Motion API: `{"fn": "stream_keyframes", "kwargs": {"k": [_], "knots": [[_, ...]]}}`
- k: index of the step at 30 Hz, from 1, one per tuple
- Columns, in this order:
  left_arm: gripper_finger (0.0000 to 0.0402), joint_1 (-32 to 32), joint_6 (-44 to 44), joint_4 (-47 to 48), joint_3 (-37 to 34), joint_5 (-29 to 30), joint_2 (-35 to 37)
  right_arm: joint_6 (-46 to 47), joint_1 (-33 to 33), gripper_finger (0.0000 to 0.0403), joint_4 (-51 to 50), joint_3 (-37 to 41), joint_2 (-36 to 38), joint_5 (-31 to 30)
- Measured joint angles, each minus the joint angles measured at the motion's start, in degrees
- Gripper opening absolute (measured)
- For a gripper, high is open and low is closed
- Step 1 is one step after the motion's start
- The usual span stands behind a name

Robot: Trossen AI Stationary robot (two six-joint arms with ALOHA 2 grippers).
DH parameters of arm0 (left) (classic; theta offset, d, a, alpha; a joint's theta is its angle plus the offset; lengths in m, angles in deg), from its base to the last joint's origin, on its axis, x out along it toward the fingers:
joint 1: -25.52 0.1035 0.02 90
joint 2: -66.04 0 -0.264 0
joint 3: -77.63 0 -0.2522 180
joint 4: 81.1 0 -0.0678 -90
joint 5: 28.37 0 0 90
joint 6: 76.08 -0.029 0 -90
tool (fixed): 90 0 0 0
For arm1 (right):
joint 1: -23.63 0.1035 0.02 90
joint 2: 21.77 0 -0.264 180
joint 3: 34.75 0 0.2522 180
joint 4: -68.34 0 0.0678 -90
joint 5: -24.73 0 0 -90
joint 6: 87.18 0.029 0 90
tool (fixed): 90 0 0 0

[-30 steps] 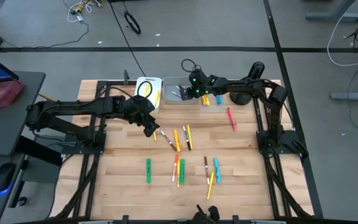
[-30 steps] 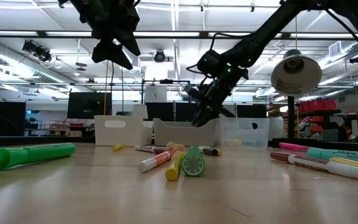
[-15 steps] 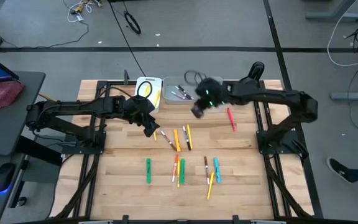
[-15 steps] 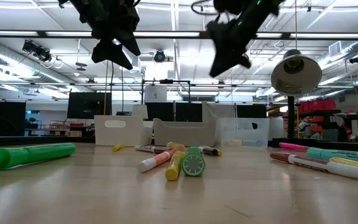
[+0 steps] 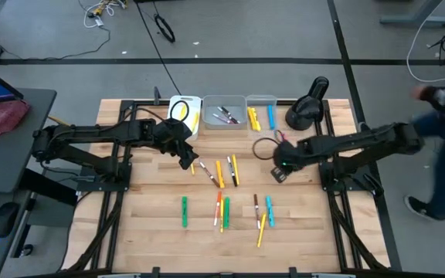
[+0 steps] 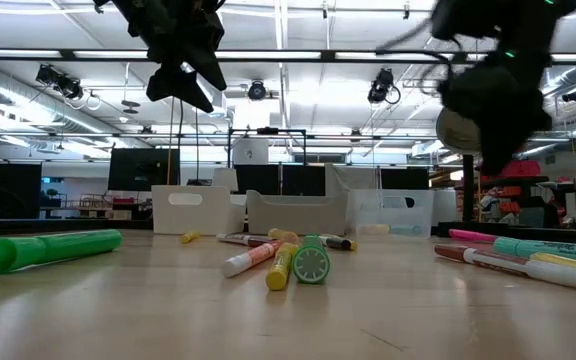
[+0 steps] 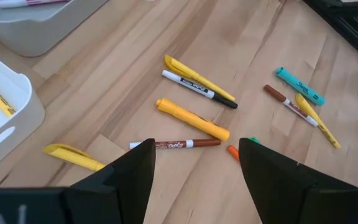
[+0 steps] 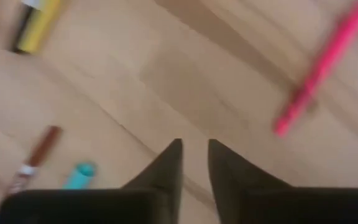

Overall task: Pick & Place Markers
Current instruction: Put the pink pen into the white bin

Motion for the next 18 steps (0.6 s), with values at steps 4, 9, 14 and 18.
{"fn": "stream_keyframes", "kwargs": {"k": [4,9,14,18], "knots": [[0.0236,0.0,0.0,0.0,0.0,0.0,0.0,9.4,0.0,0.0167,2.4,9.2,4.8,-3.1],[0.0236,0.0,0.0,-0.1,0.0,0.0,0.0,18.2,-0.1,0.0225,11.4,18.2,6.2,-8.8],[0.0236,0.0,0.0,-0.1,0.0,0.0,0.0,22.9,-0.2,0.0217,22.0,24.4,6.2,-12.7],[0.0236,0.0,0.0,-0.1,0.0,-0.2,0.0,26.5,-0.9,0.0184,24.5,27.6,6.3,-13.9]]}}
